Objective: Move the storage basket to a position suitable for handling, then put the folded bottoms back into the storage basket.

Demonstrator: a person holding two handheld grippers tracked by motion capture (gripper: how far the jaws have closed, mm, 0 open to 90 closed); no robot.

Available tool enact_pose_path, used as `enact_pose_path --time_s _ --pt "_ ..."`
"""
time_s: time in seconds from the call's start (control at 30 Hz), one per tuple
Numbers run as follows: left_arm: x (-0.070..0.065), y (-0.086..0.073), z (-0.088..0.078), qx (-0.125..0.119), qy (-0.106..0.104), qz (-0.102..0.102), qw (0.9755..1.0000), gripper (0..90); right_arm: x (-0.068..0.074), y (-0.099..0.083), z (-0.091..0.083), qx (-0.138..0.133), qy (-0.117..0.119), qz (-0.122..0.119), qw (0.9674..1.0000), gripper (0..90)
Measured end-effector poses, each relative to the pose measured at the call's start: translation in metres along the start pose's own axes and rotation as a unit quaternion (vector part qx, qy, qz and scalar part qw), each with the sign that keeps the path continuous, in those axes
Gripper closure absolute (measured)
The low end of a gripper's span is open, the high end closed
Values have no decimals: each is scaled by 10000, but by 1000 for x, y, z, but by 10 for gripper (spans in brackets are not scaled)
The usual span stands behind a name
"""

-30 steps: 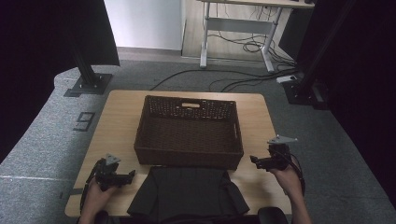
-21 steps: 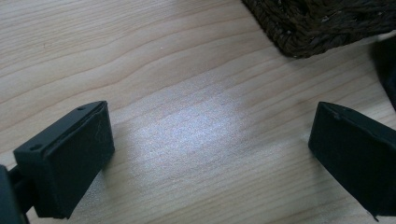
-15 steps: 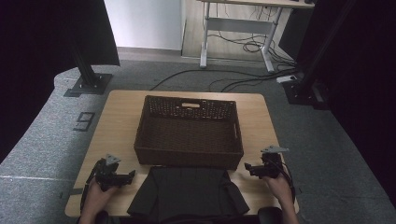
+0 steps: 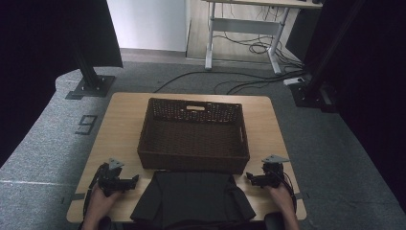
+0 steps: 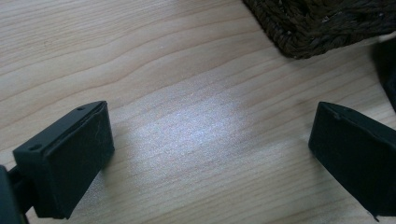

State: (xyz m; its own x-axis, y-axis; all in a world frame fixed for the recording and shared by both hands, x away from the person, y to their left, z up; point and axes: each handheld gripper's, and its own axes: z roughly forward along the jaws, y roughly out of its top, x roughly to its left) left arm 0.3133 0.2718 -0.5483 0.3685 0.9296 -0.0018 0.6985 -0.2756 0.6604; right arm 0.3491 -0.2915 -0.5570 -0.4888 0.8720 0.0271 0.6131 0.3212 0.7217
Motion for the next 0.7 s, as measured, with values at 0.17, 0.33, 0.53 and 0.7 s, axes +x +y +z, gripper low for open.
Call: enact_pose_path --time_s 0.17,0.33,0.53,0.7 --pt "-1 1 1 12 -4 12 10000 0 4 1 2 40 -49 -99 9999 0" --pt "-1 1 1 9 1 4 10000 0 4 1 2 41 -58 -88 9999 0" --pt "-2 1 1 9 9 -6 10000 0 4 1 2 39 -57 -86 9999 0" --pt "-2 2 1 13 28 -31 10000 0 3 1 2 32 -45 -68 10000 0"
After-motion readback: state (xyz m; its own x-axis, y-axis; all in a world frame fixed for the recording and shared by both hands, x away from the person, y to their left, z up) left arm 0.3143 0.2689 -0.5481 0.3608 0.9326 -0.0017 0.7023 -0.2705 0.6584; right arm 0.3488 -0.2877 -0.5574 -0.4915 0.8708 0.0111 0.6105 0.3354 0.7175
